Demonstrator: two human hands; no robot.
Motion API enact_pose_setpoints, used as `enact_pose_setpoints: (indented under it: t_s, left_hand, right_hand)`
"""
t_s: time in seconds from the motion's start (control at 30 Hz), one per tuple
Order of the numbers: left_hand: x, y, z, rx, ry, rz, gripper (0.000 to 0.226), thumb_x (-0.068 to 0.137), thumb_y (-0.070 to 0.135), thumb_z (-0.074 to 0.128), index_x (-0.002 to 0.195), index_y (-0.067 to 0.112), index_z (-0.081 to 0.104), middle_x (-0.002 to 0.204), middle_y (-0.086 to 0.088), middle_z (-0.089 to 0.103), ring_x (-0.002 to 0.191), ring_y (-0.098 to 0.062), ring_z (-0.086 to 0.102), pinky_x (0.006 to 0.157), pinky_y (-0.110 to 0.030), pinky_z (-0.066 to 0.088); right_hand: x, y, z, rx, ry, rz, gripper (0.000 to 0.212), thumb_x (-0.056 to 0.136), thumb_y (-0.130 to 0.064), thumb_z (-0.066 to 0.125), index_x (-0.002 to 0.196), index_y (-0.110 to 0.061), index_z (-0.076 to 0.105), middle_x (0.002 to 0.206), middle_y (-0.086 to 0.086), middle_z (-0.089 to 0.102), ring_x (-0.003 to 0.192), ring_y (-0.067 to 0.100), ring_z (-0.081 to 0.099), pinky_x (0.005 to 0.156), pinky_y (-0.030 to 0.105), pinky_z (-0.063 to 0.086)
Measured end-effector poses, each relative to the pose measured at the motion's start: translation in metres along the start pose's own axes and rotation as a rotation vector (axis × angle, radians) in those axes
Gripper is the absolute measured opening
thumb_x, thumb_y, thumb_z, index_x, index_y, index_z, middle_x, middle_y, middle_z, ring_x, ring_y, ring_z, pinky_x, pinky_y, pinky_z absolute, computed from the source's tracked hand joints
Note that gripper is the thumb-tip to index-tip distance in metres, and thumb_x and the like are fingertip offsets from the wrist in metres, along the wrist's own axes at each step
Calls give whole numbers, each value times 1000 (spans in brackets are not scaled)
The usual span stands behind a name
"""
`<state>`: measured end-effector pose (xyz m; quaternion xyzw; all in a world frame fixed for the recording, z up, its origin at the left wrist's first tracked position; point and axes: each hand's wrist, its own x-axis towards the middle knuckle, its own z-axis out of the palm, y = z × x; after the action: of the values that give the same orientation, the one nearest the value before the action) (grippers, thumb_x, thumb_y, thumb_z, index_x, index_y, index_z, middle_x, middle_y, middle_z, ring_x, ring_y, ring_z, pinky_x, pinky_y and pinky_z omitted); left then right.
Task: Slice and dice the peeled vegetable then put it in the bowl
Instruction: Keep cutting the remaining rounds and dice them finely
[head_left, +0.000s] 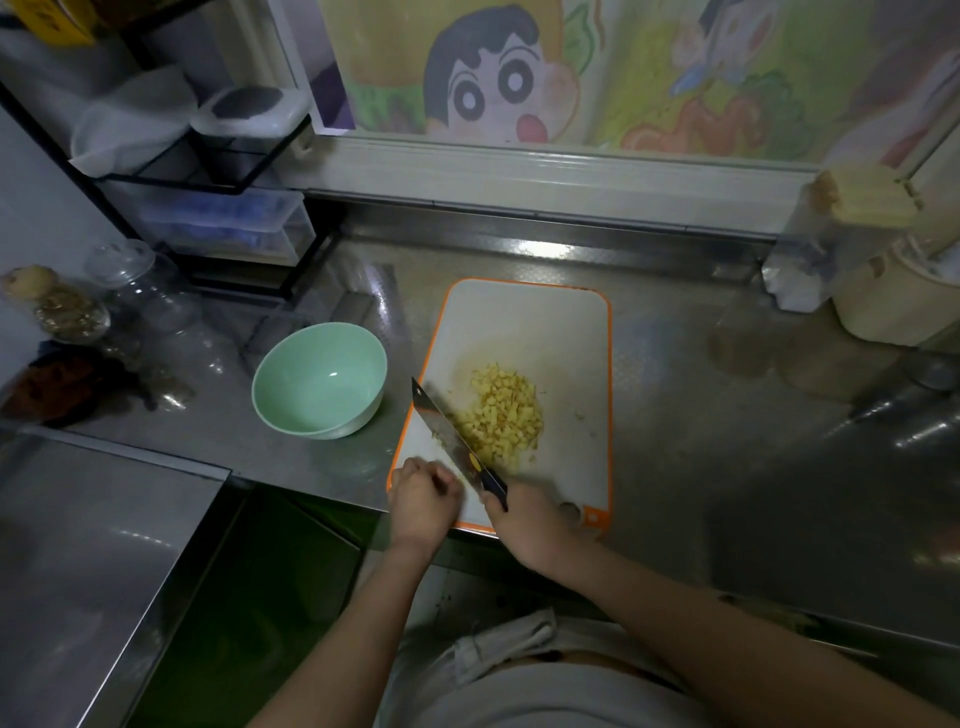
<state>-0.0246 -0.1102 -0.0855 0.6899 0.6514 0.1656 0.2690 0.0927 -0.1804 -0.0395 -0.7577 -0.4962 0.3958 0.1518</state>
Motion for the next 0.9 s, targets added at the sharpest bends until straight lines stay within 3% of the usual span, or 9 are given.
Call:
enact_pose_setpoints:
  t_s: [0.17,0.3,0.47,0.73,0.8,0.9]
  left_hand:
    - [-2,3,-1,12,20,-20,27,85,14,50,67,-3,62,89,-21,59,91,-36,51,80,-36,38]
    - [-1,3,-1,16,21,-28,23,83,11,52,66,-2,61,88,-22,59,91,-35,52,81,-36,38]
    - [-1,3,-2,31,-6,-43,22,83,14,53,69,1,63,92,-19,58,96,-33,50,84,-33,35]
    - [1,1,2,31,14,-31,32,86,19,44,70,-4,61,85,-21,59,90,-36,53,81,-35,36]
    - [0,2,3,20,35,-14,37,81,23,39,65,-4,59,79,-22,59,84,-38,55,76,-37,39]
    - [3,-1,5,56,5,-5,33,86,20,45,68,-2,61,80,-21,60,85,-37,56,76,-36,40]
  right_hand:
    - [4,3,11,35,-3,24,40,99,-34,39,103,-1,61,88,13,59,86,29,61,72,33,45]
    - [5,1,13,12,2,21,38,100,-33,37,104,-2,59,86,9,56,84,25,60,70,31,44]
    - [8,-2,15,-21,45,-8,32,100,-30,39,108,-4,55,101,16,63,92,29,63,70,31,46]
    - [16,-1,4,31,76,-14,36,100,-33,39,113,-3,54,102,17,62,95,30,61,75,30,45]
    - [17,3,-4,78,80,-10,33,100,-33,40,109,-6,55,91,12,60,89,28,61,72,29,44]
    - [17,8,-17,159,67,-44,24,99,-33,42,92,-13,51,67,-1,47,62,16,51,59,27,39]
